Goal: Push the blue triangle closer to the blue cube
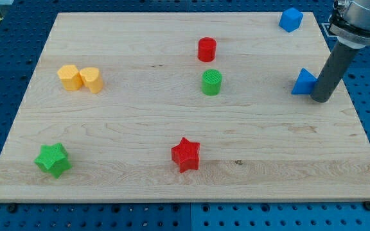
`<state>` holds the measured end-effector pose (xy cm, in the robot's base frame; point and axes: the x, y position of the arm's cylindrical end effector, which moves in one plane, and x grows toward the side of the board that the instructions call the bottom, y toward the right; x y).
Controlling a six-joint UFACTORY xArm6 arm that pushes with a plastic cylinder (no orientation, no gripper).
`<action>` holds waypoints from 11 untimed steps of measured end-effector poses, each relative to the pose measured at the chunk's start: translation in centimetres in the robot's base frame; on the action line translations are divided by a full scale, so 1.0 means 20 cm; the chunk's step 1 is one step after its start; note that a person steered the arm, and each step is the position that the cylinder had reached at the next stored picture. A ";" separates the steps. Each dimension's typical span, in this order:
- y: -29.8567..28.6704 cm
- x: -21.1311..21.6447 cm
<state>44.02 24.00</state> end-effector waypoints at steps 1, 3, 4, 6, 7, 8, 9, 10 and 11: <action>0.00 -0.04; -0.07 0.06; -0.08 0.06; -0.06 -0.08; -0.06 -0.16; -0.09 -0.18; -0.18 -0.16; -0.27 -0.18; -0.27 -0.25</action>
<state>38.92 18.56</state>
